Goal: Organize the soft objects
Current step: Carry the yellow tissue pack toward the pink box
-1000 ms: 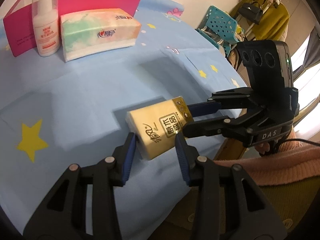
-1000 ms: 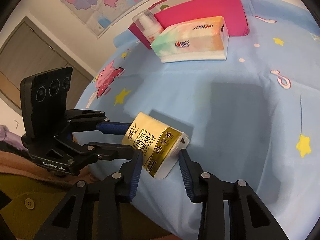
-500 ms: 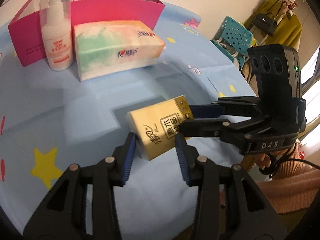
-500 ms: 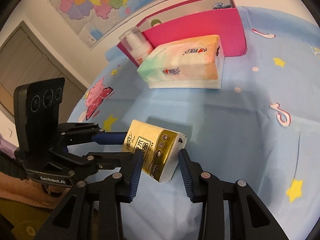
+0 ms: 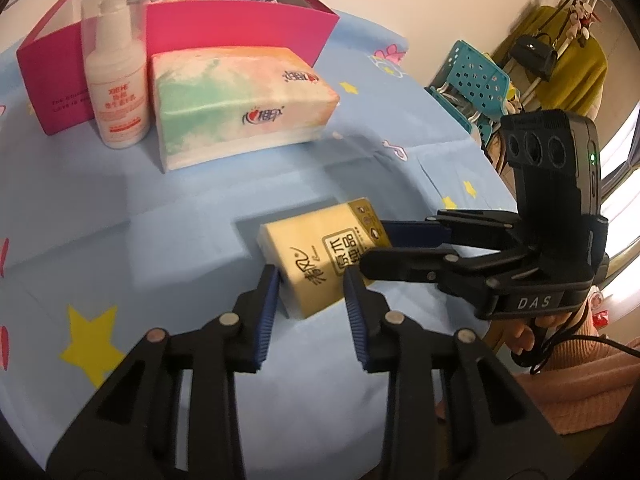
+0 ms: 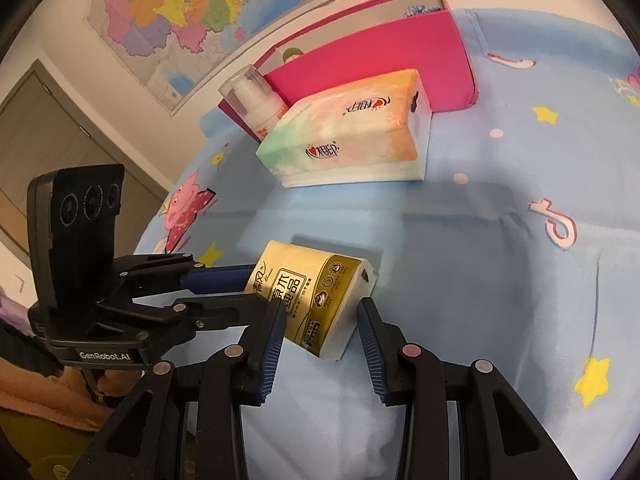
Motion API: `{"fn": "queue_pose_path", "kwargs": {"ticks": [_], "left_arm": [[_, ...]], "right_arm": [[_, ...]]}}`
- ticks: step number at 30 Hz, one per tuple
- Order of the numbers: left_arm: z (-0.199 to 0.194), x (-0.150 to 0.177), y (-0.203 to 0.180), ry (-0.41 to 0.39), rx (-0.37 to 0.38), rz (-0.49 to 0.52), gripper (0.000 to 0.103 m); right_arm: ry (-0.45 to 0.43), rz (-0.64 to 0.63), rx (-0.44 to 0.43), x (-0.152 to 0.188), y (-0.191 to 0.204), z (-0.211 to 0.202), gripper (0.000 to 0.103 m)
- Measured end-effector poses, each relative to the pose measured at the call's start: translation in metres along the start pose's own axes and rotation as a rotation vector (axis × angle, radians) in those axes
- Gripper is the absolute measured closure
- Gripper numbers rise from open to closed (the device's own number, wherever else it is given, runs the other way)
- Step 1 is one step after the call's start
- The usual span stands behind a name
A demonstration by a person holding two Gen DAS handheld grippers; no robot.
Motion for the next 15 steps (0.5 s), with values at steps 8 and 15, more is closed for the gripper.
{"fn": "queue_pose_path", "kwargs": {"ticks": [8,15], "left_arm": [[-0.003,-0.006,-0.007,-0.017,-0.008,0.017,0.068],[-0.009,-0.013,-0.014,-0.039,-0.02,0.036,0.068]], "right_arm": [[-0.024,-0.016,0.014,-0.005,0.004,-0.007,0.065],[-0.052,-0.033,0.024,-0.013,0.008,-0.014,0.065]]}}
Point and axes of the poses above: each gripper's, at about its wrist camera, not at the fingertips, and z roughly the way its jaws point, y to its left, x to its underside, the point moved 2 cm from there along z, roughly the way its jaws point, and after that the axes turned 3 degrees about x, right-handed, at the moved point
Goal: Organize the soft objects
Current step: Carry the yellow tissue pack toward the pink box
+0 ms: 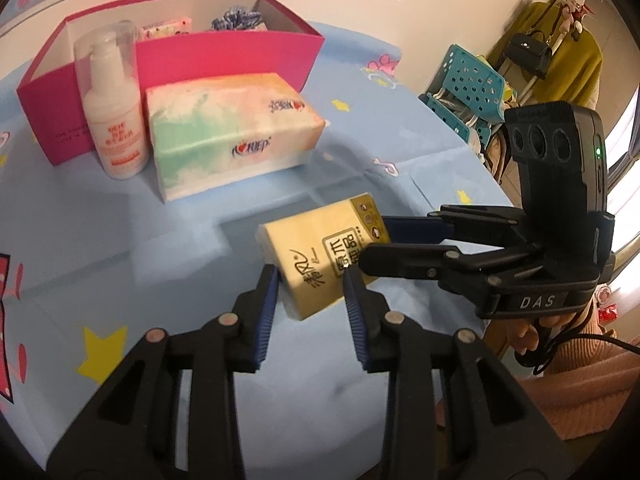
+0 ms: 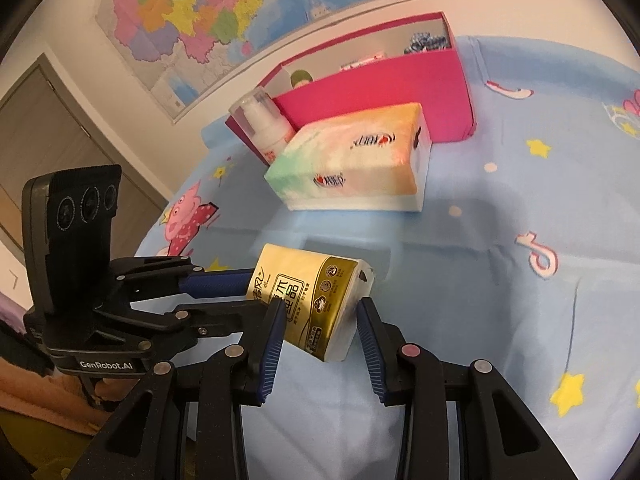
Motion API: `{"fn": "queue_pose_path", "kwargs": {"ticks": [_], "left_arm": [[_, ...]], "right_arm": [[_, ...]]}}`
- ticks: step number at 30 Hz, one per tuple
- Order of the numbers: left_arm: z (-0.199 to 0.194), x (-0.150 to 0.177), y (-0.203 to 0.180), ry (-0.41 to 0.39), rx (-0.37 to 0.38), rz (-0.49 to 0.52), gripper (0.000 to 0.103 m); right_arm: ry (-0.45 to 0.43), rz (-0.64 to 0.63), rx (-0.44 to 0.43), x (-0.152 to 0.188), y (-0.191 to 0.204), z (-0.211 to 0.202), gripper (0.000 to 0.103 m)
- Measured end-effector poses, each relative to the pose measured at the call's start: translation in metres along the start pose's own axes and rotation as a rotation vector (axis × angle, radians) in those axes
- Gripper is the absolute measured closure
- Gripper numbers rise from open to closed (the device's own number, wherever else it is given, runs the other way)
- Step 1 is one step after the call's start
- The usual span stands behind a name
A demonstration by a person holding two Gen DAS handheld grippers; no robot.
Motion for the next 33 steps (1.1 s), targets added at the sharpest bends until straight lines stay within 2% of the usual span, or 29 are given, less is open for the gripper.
{"fn": "queue_pose_path", "kwargs": {"ticks": [22,33], "left_arm": [[-0.01,-0.022,-0.006,-0.051,-0.014,0.031,0.068],[-0.019,-0.046,-0.005,-0.099,-0.036,0.061,0.067]], "right_arm": [[-0.068,-0.039,0.016,-0.022,0.003,-0.018,0.065],[-0.11,-0.068,0.017,-0.042,0.008,-0.024,0.065]]}}
Point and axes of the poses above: each gripper's, at about its wrist camera, not at the fingertips, and z roughly the way its jaws point, y to its left, x to its underside, the point moved 2 cm from there along z, roughly the way its jaws point, and after that the axes turned 3 degrees about x, right-handed, at the moved point
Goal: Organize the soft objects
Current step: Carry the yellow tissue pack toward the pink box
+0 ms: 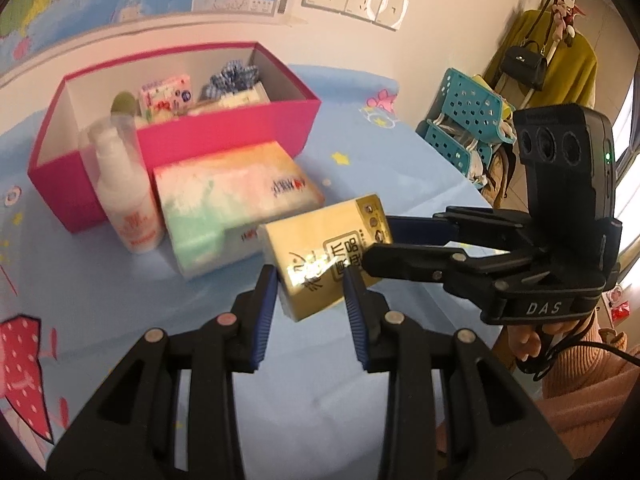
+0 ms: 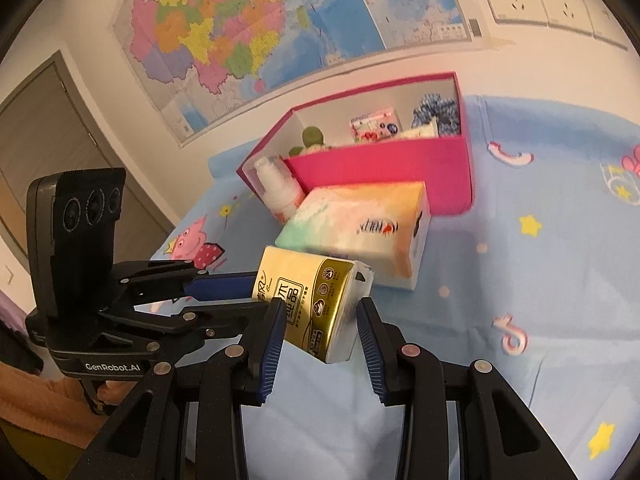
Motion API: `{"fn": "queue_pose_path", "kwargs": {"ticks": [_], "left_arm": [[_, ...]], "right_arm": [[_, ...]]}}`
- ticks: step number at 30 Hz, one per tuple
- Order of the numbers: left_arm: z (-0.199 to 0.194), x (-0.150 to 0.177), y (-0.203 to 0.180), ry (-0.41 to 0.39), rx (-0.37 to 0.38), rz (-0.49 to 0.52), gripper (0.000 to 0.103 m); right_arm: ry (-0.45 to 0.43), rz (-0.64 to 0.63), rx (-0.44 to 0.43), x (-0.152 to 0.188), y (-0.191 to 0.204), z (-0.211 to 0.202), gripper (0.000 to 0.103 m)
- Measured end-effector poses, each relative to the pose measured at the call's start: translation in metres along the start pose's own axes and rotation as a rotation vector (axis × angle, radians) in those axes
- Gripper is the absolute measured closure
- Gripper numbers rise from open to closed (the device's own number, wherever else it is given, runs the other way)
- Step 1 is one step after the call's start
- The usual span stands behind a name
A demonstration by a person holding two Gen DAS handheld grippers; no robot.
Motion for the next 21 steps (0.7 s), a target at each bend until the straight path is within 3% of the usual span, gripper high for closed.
{"fn": "queue_pose_path", "kwargs": {"ticks": [21], "left_arm": [[0.0,-0.083,0.022,-0.09,-0.058,0.035,0.067]], "right_arm": [[-0.111,-0.041,0.024,-0.079,-0.014,0.006,0.065]]}}
Point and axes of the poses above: each gripper's, at about its wrist camera, not at the fingertips, and z roughly the way its jaws point, y to its left, x to its underside, the point moved 2 cm from there along z, roughly the way its jaws point, and after that the axes turned 3 degrees about x, right-handed, at the moved point
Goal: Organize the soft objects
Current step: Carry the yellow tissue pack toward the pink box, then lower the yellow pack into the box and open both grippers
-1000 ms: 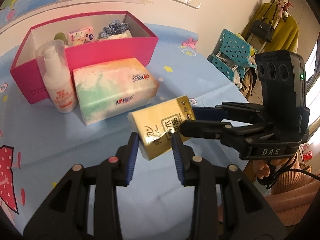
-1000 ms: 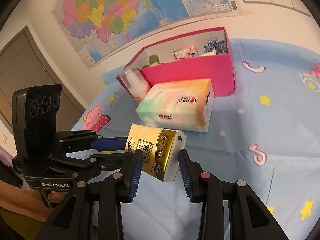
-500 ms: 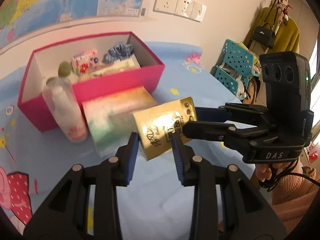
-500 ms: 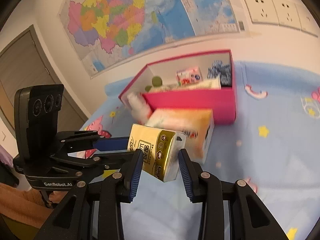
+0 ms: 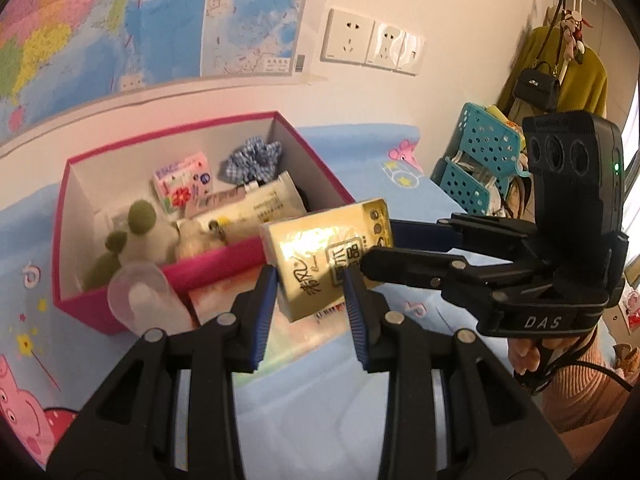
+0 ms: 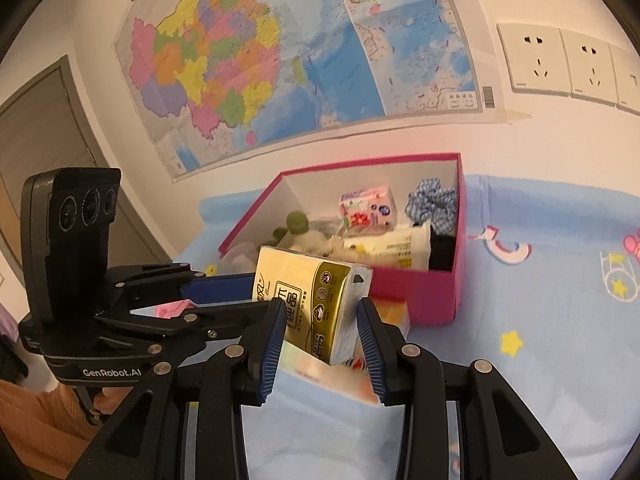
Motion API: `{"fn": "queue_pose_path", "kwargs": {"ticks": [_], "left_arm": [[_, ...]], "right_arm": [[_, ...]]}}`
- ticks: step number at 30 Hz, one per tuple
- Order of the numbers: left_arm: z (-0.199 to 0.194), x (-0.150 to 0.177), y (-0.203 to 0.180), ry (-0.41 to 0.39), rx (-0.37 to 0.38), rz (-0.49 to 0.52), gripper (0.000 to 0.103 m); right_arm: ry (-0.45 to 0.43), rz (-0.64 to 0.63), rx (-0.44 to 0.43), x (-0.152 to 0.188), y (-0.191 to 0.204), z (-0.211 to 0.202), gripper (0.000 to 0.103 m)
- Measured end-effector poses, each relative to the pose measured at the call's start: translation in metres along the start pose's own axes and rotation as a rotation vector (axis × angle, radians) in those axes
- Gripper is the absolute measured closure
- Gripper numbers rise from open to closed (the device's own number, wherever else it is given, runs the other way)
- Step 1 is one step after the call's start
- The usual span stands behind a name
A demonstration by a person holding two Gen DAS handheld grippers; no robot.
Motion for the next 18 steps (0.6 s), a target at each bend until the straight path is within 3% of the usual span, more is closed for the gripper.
{"fn": "queue_pose_path", "kwargs": {"ticks": [18], "left_arm": [[0.018,-0.038,0.03,-0.011,-0.026,-0.027,0.067]], "right_arm": [[-0.024,-0.015,0.013,-0.041,-0.01,0.025,0.065]]}}
Point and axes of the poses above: each gripper's, at about its wrist camera, not at the fingertips, and z roughly the way its jaws point, y to its left, x to its underside, the point moved 2 cm from there along z, roughly the way its jaws point, and after that the axes turned 3 degrees about x, right-handed, at the moved point
